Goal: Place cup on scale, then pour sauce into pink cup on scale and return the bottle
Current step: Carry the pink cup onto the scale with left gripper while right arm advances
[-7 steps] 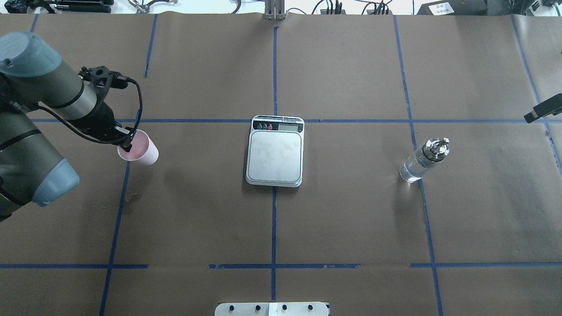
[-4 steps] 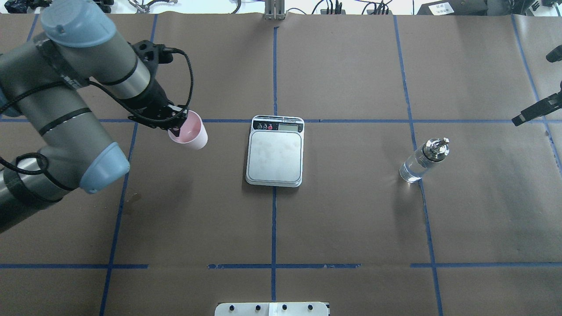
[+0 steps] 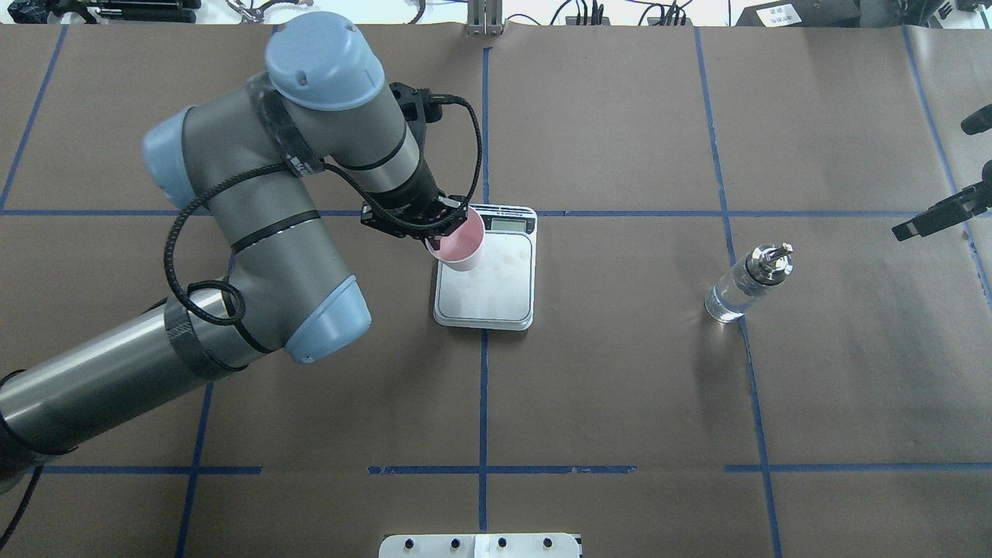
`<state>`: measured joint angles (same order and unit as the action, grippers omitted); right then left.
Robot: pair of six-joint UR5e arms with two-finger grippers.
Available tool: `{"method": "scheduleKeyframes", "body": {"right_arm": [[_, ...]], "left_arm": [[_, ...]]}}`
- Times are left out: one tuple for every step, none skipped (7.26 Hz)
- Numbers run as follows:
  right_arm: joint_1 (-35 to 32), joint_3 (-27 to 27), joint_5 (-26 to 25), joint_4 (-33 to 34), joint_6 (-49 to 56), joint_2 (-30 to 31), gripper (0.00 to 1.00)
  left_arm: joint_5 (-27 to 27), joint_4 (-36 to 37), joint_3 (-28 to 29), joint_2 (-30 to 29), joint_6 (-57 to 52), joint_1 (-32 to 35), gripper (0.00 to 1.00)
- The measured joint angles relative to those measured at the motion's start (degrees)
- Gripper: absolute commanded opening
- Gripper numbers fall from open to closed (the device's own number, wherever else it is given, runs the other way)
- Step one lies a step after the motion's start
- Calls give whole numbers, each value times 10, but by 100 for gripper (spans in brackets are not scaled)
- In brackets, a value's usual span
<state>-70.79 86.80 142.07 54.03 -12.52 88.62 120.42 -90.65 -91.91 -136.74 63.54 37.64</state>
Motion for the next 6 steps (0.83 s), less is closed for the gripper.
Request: {"method": "scheduleKeyframes", "body": {"right_arm": [[13, 0, 0, -27, -35, 6, 100], [21, 1, 0, -41, -52, 9, 100], [24, 1, -1, -50, -71, 10, 100], [25, 1, -1, -55, -114, 10, 100], [25, 0, -2, -63, -160, 9, 100], [26, -2, -3, -76, -190, 10, 100]], "left_arm": [[-13, -26, 29, -10, 11, -11, 0], [-24, -38, 42, -14, 15, -20, 0], [-37, -44, 49, -16, 17, -30, 0], [-46, -47, 53, -16, 17, -37, 0], [-50, -49, 56, -16, 18, -41, 0], [-51, -49, 59, -16, 17, -42, 0]]}}
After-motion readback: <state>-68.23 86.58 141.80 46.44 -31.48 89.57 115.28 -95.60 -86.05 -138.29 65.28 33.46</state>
